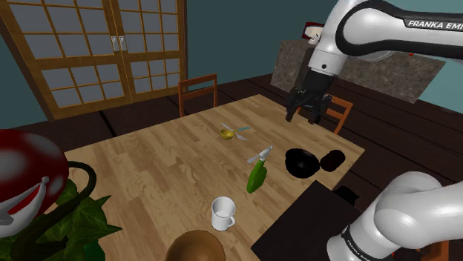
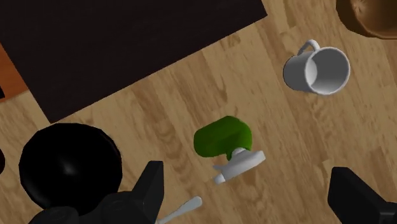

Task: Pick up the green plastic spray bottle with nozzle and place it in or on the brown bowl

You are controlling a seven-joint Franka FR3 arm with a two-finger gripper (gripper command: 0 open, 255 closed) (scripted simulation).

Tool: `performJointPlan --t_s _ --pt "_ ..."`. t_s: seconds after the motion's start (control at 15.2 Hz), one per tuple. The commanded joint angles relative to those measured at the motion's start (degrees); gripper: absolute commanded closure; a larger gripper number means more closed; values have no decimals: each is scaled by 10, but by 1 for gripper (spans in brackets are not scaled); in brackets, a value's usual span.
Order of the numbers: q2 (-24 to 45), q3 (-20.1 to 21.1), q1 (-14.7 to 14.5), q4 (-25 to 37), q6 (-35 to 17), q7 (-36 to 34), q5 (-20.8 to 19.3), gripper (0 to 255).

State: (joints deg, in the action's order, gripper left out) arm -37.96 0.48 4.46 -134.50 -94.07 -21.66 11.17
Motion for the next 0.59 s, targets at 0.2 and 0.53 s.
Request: performJointPlan --t_s 0.2,0.53 --pt "72 3 31 -35 -75 -95 45 0" --pt "149 2 53 -65 -155 -177 96 0"
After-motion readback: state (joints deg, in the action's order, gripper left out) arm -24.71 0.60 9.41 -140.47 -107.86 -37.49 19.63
